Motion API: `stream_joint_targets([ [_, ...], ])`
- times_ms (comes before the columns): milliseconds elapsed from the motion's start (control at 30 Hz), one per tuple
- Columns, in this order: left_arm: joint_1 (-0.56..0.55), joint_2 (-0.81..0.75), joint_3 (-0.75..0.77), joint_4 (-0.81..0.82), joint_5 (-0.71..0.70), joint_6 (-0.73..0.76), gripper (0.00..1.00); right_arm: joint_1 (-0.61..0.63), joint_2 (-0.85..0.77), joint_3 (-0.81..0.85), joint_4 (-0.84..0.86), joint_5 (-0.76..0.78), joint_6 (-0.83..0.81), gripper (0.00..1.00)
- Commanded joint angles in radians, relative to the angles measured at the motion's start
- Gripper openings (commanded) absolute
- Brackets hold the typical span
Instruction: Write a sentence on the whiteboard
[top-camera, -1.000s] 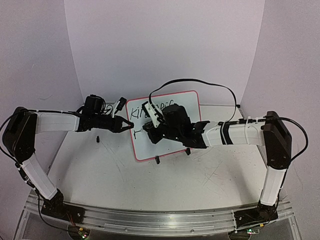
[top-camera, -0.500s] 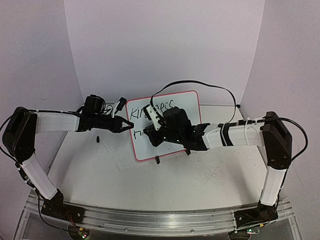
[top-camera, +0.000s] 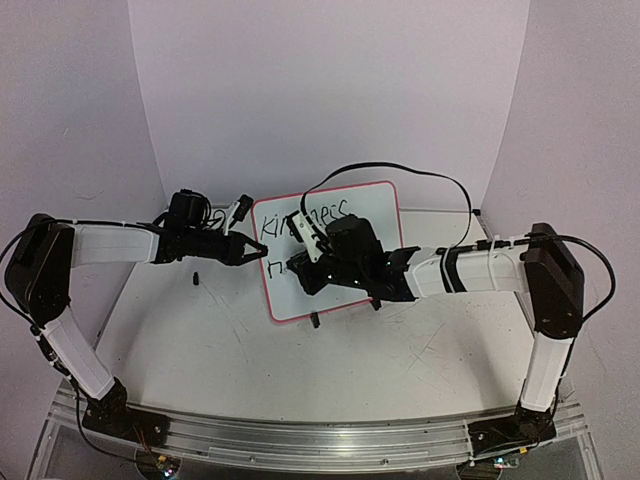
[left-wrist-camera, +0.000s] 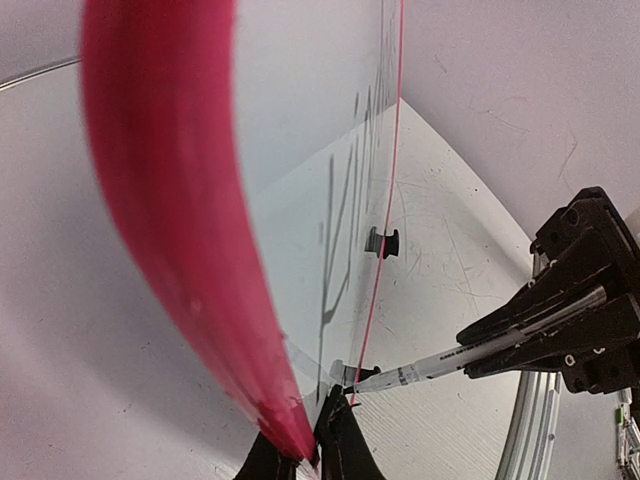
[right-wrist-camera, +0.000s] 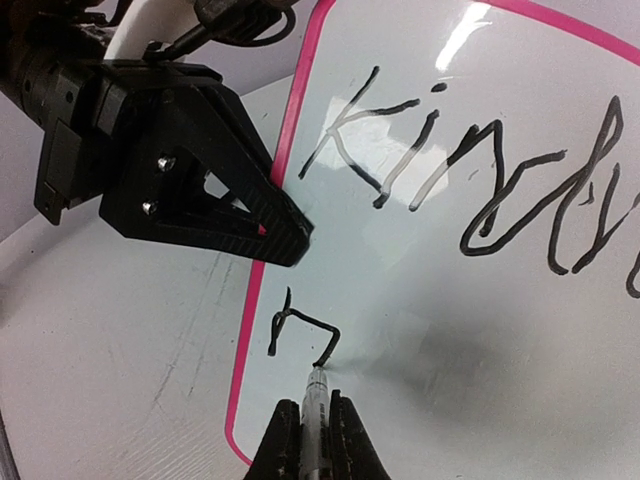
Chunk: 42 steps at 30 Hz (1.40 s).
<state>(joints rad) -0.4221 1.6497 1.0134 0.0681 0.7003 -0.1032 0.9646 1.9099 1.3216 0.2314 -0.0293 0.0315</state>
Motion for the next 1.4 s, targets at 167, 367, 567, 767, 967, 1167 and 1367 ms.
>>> stream_joint_targets([
  [167, 0.015, 0.021, 0.025, -0.017, -0.204, 0.091, 0.00, -0.006, -0.009, 0.007, -0.011, 0.029, -0.007, 0.00],
  [367, 0.015, 0.012, 0.022, -0.018, -0.208, 0.091, 0.00, -0.010, 0.003, 0.047, 0.022, 0.073, -0.002, 0.00],
  [567, 0.015, 0.014, 0.021, -0.018, -0.208, 0.091, 0.00, -0.026, 0.002, 0.070, 0.037, 0.099, -0.003, 0.00],
  [767, 0.016, 0.016, 0.023, -0.018, -0.208, 0.091, 0.00, -0.038, 0.009, 0.083, 0.038, 0.118, -0.003, 0.00],
  [967, 0.016, 0.020, 0.024, -0.020, -0.209, 0.092, 0.00, -0.037, -0.013, 0.046, 0.031, 0.151, 0.008, 0.00],
  [1167, 0.016, 0.018, 0.025, -0.020, -0.209, 0.092, 0.00, -0.037, -0.040, 0.007, 0.023, 0.161, 0.023, 0.00],
  [1367, 0.016, 0.013, 0.024, -0.021, -0.214, 0.092, 0.00, -0.036, -0.045, -0.018, 0.014, 0.137, 0.038, 0.00],
])
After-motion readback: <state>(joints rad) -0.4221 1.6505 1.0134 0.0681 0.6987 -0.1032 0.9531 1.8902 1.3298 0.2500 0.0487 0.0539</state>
